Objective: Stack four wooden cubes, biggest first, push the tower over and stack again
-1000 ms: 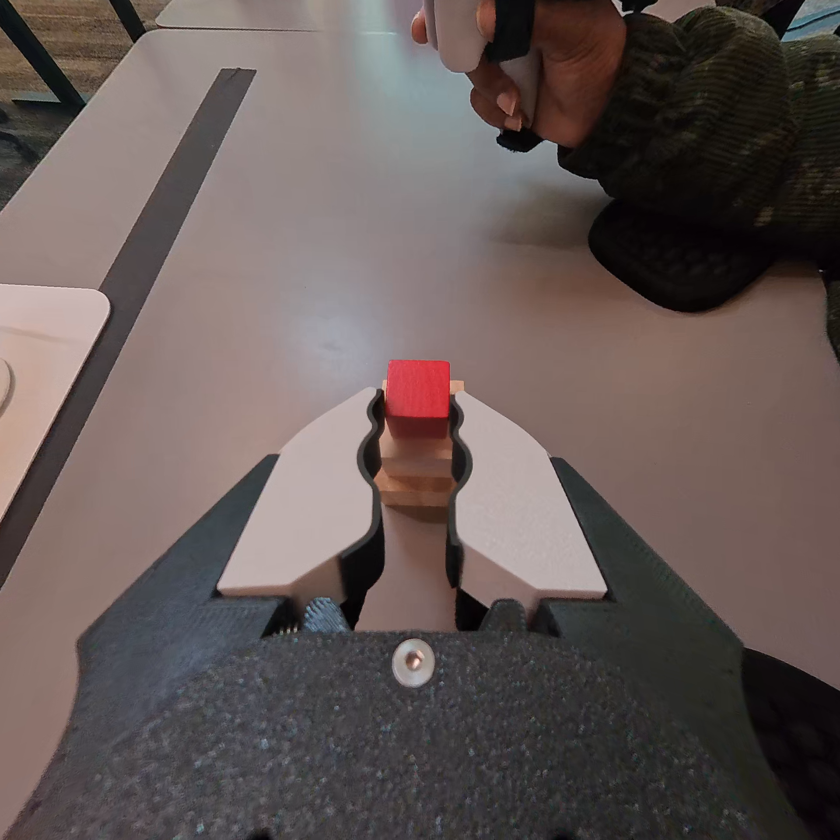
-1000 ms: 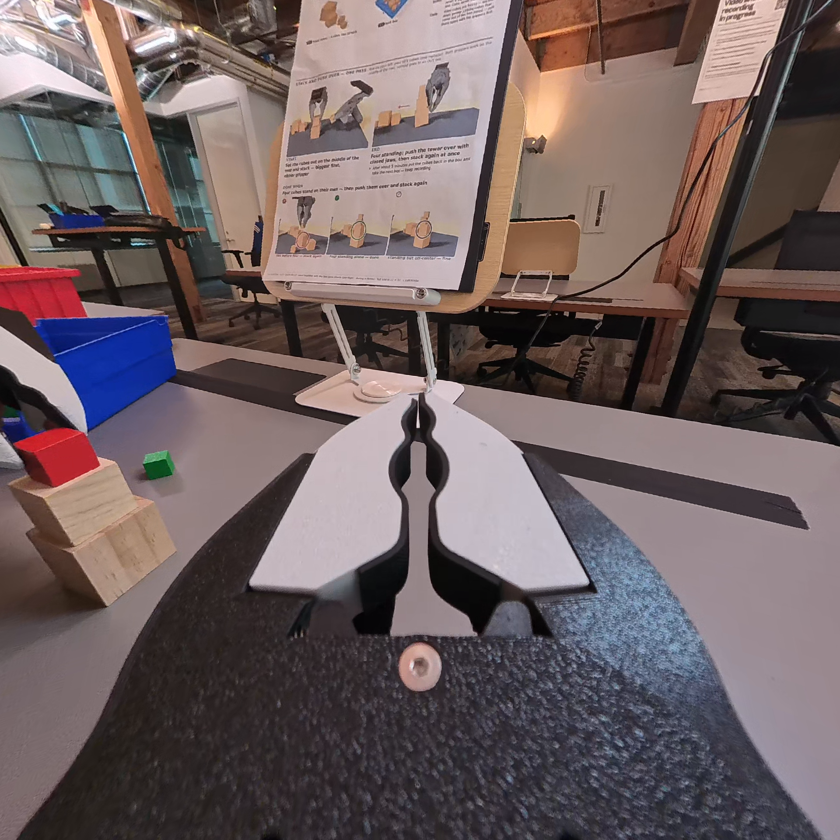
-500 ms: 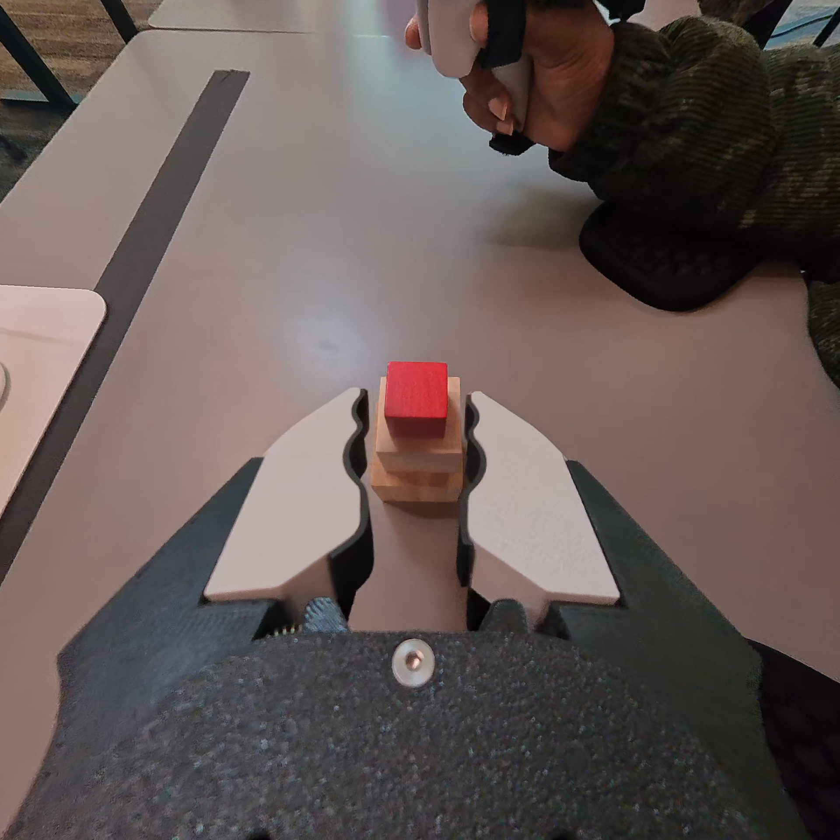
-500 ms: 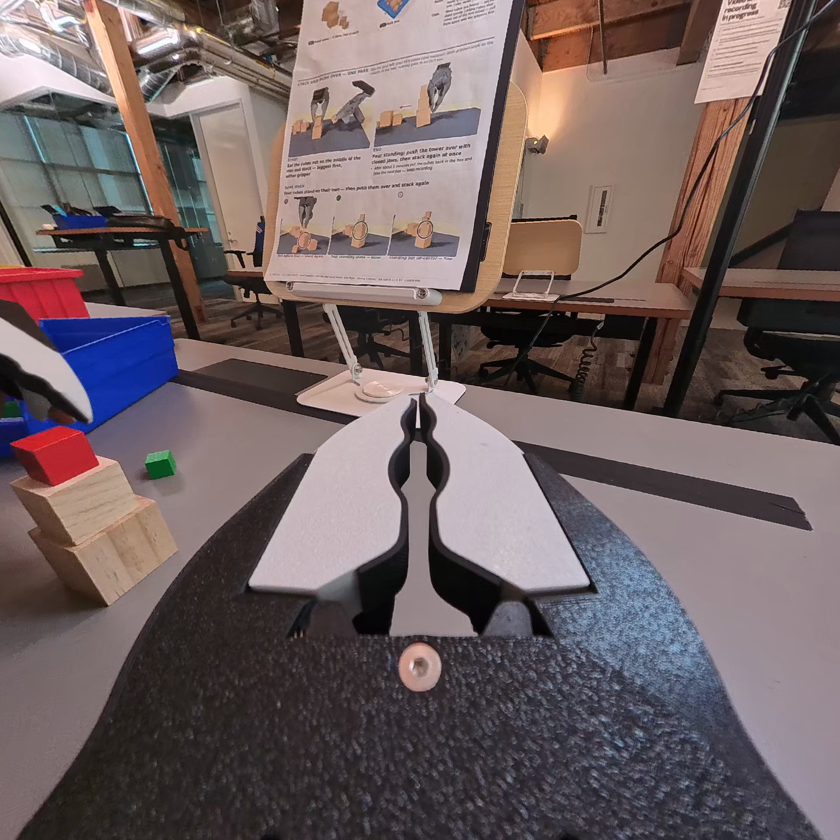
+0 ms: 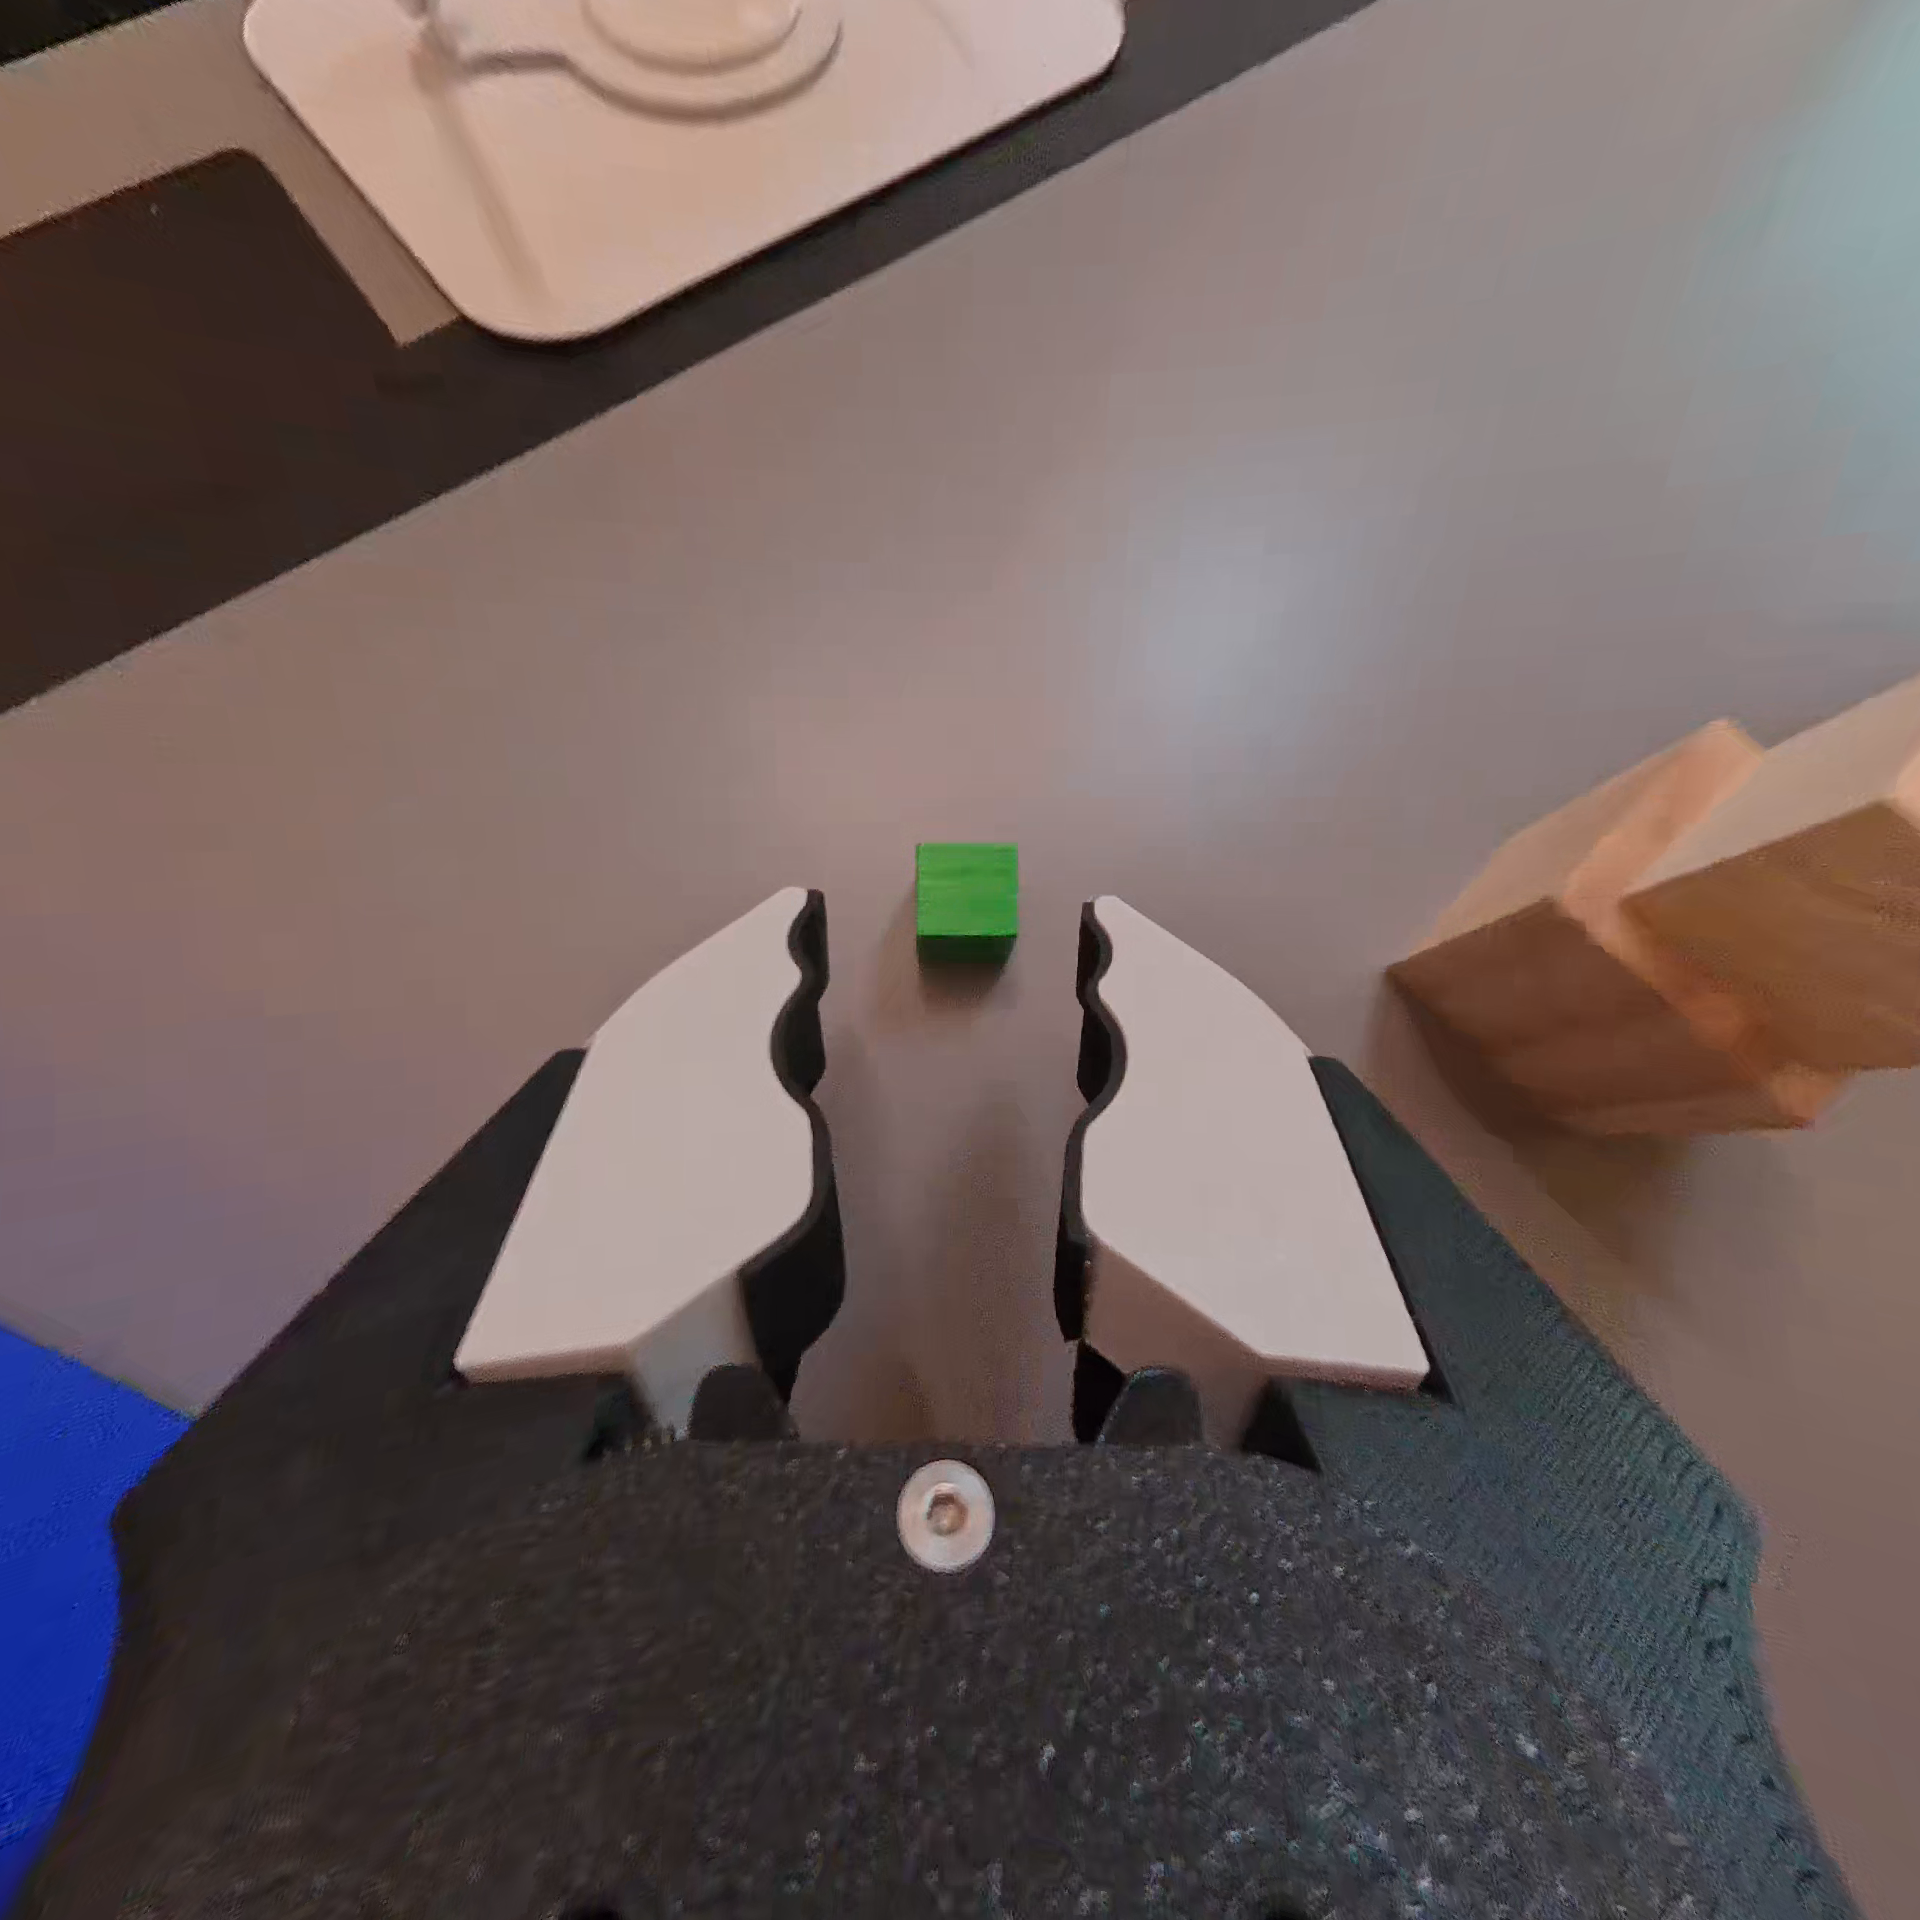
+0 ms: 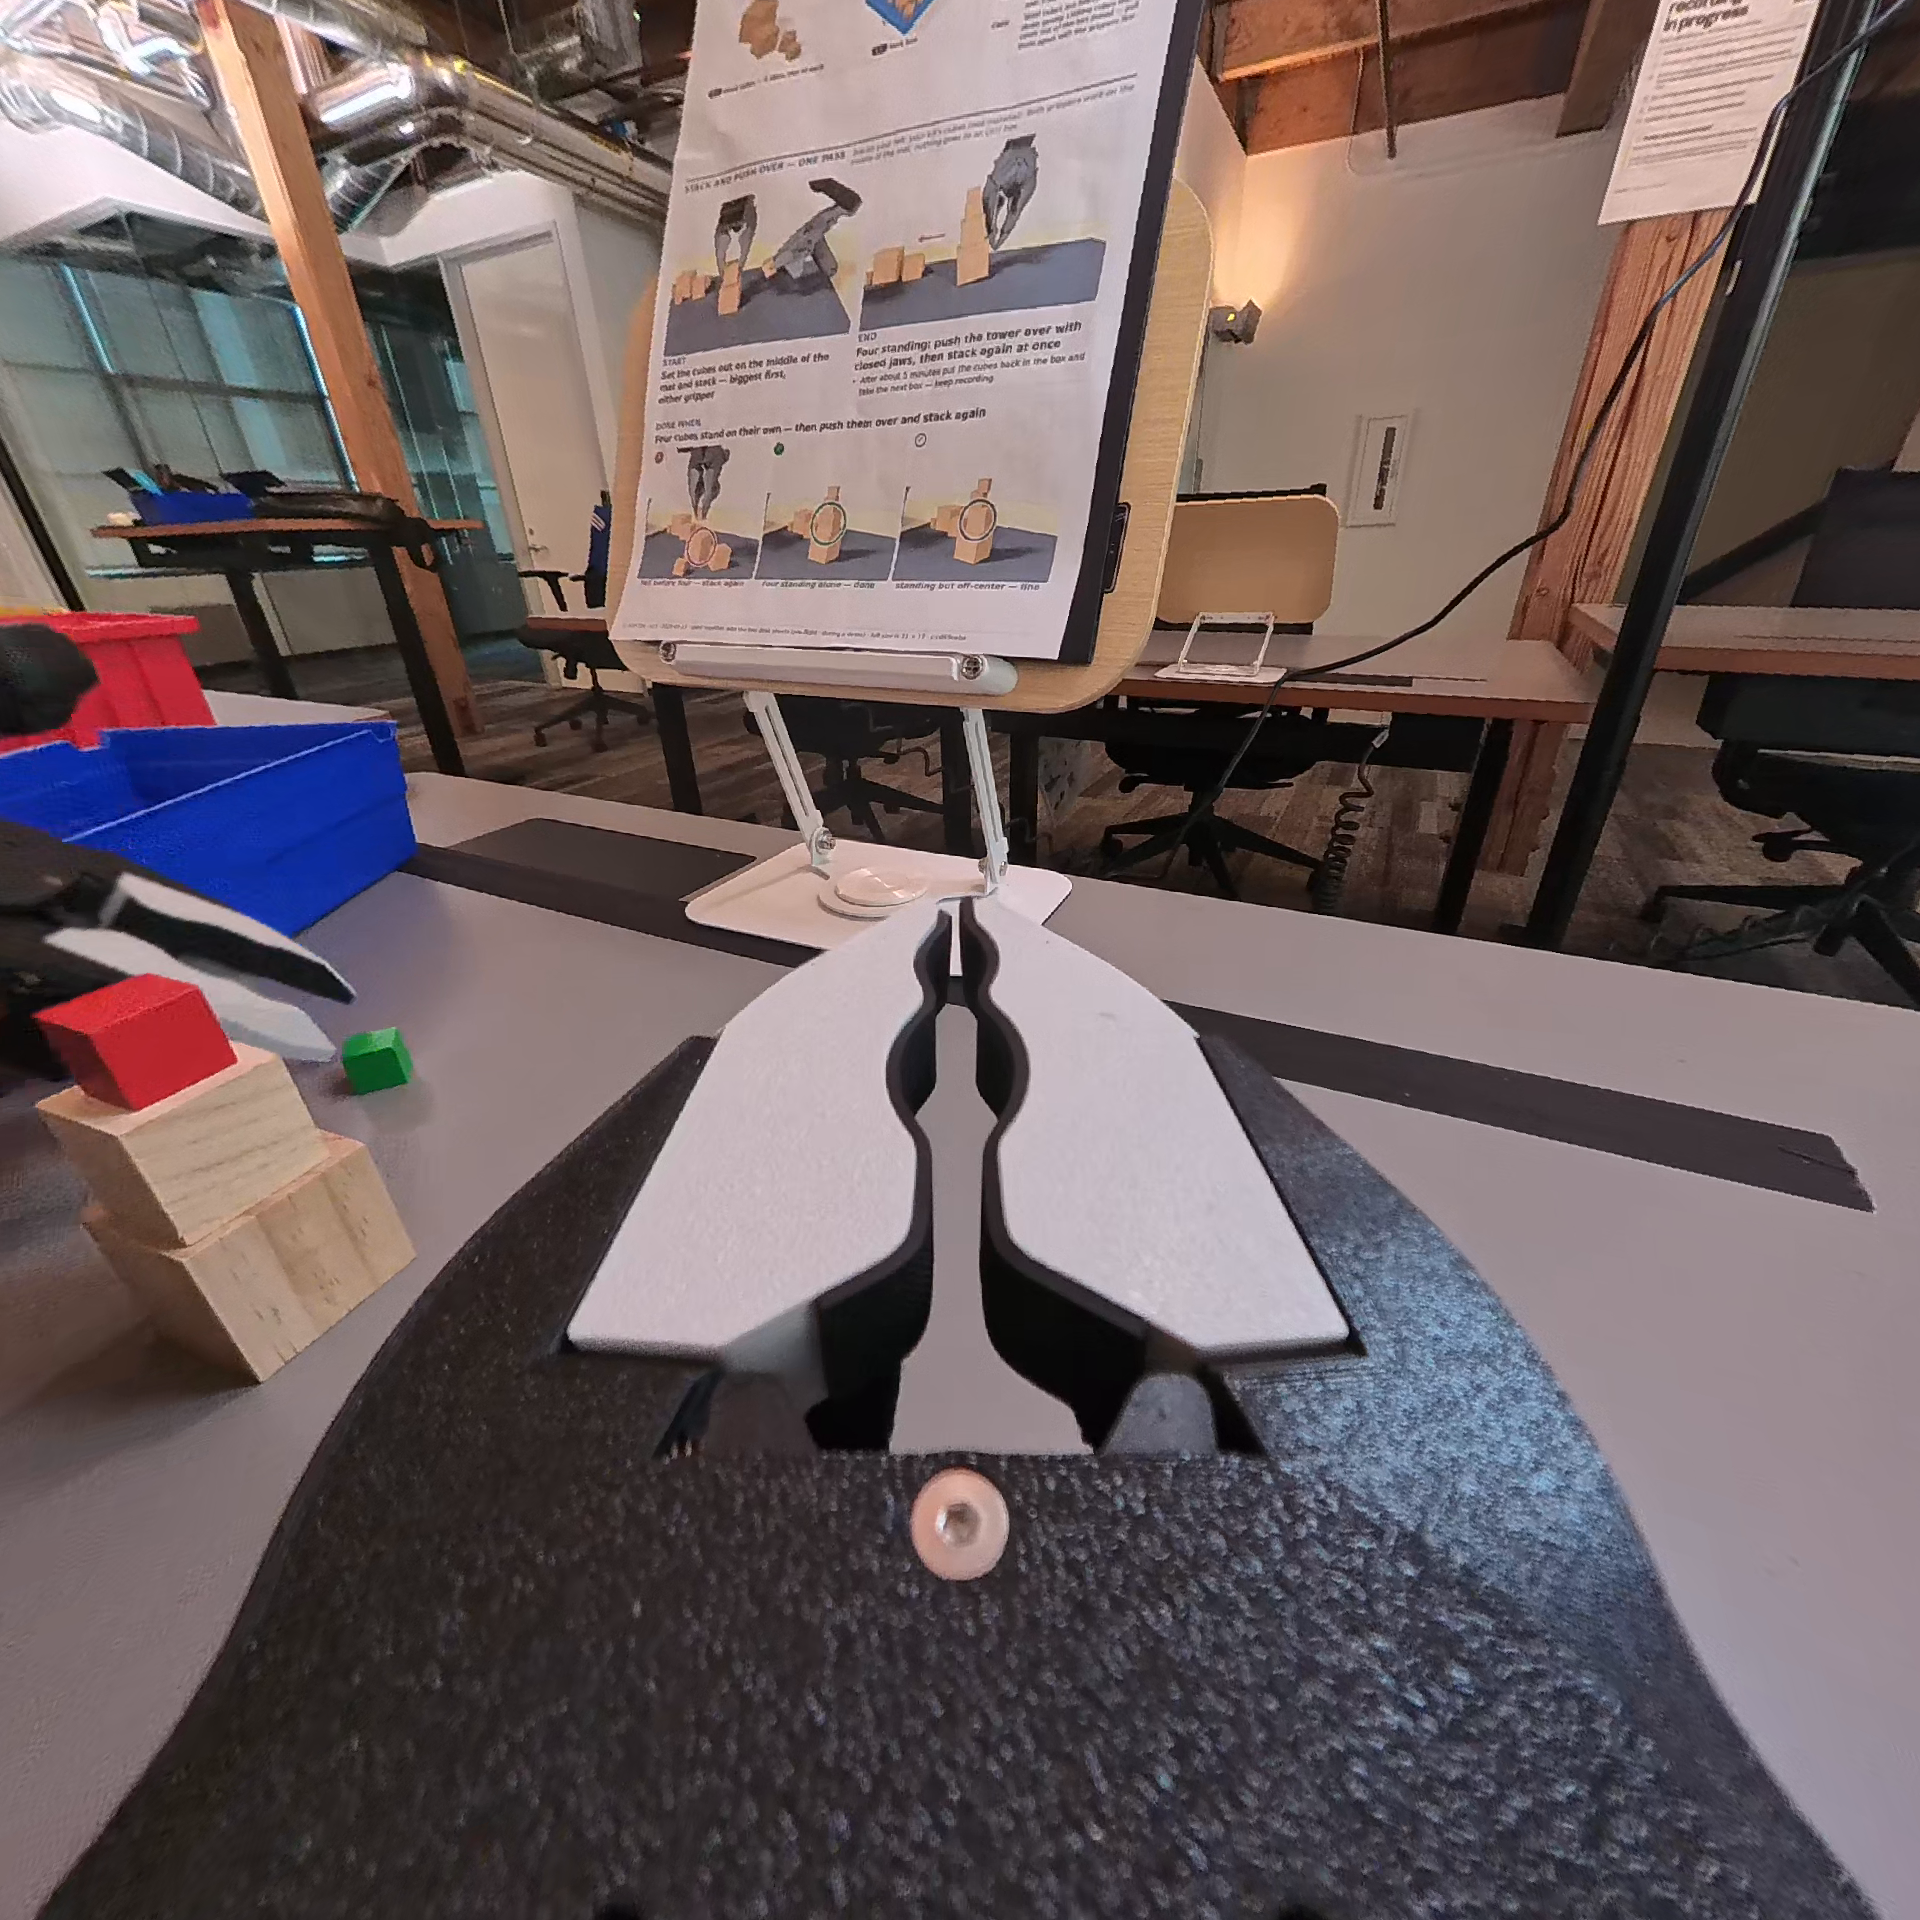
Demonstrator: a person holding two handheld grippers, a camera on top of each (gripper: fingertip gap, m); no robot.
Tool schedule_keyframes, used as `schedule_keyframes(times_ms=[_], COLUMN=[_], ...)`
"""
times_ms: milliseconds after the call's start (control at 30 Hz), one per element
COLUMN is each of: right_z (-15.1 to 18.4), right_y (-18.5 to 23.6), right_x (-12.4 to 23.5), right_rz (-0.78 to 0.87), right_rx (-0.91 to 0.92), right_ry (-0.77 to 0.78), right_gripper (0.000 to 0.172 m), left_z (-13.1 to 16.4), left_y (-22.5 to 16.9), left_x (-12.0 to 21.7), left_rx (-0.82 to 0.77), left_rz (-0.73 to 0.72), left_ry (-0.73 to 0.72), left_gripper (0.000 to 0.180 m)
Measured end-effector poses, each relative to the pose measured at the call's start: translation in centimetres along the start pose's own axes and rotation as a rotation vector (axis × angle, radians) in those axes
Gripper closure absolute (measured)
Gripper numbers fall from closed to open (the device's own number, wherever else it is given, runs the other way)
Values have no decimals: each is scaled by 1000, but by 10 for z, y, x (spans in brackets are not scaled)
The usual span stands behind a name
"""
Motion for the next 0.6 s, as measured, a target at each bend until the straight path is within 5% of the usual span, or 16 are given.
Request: schedule_keyframes(times_ms=[133, 267, 433, 600], right_z=[0, 0, 0, 0], right_y=[-1, -1, -1, 0], right_x=[0, 0, 0, 0], right_rz=[0, 1, -2, -7], right_rx=[-2, -3, -5, -3], right_ry=[2, -1, 0, 2], right_gripper=[170, 170, 170, 171], left_z=[8, 0, -44, -73], left_y=[1, -3, -30, -84], left_x=[-20, -22, 25, 73], left_rx=[-12, -71, -199, -395], left_rz=[-13, 11, 174, 364], left_ry=[44, 13, -144, -145], left_gripper=[136, 159, 159, 159])
Point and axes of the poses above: each gripper's, where its closed fingertips meet, x back along the fingers, z out of its underside, y = z × x across the jaws, the point moved 1 cm from there along x, back along the fingers, and after that the axes turned 8 degrees about y, right-handed, at the moved point
